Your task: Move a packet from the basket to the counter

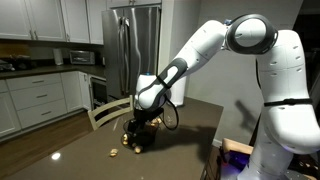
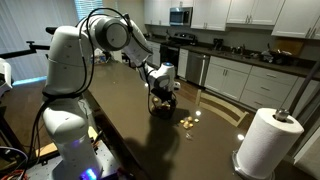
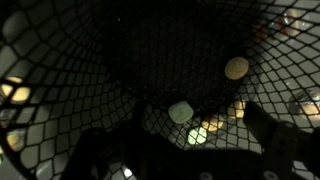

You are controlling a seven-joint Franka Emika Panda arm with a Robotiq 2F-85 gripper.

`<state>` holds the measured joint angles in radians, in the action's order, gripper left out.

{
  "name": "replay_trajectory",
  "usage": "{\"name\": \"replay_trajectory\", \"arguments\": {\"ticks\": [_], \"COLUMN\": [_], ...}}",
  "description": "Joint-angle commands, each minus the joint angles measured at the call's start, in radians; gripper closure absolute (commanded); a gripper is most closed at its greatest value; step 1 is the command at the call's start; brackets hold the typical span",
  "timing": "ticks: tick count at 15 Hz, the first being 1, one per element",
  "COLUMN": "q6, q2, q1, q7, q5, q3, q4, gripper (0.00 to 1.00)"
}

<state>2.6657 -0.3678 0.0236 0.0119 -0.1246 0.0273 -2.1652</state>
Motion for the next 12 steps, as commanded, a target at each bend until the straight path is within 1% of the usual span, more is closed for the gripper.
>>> {"name": "replay_trajectory", "arguments": {"ticks": [1,4,8,9,10,11,12], "q6": [0.007,0.036,0.113,0.137,0.156,0.178,0.197], "q2": [-0.015,-0.033,-0.061,-0.072,-0.081,-0.094,-0.103], "q1": [-0.014,-0.015,-0.015,-0.013,-0.013,-0.014,-0.014], "q7": [-0.01,-0.015,-0.006,-0.007,-0.008,-0.007,-0.007], "q5": [0.004,0.009,0.014,0.017,0.019,0.02,0.021], "q3": [0.0,-0.005,-0.005,-0.007,-0.008,-0.008,-0.008], "q4": [0.011,0.014,0.012,0.011,0.012,0.012,0.012], "gripper": [0.0,0.0,0.0,0.02,0.09,0.24,0.33]}}
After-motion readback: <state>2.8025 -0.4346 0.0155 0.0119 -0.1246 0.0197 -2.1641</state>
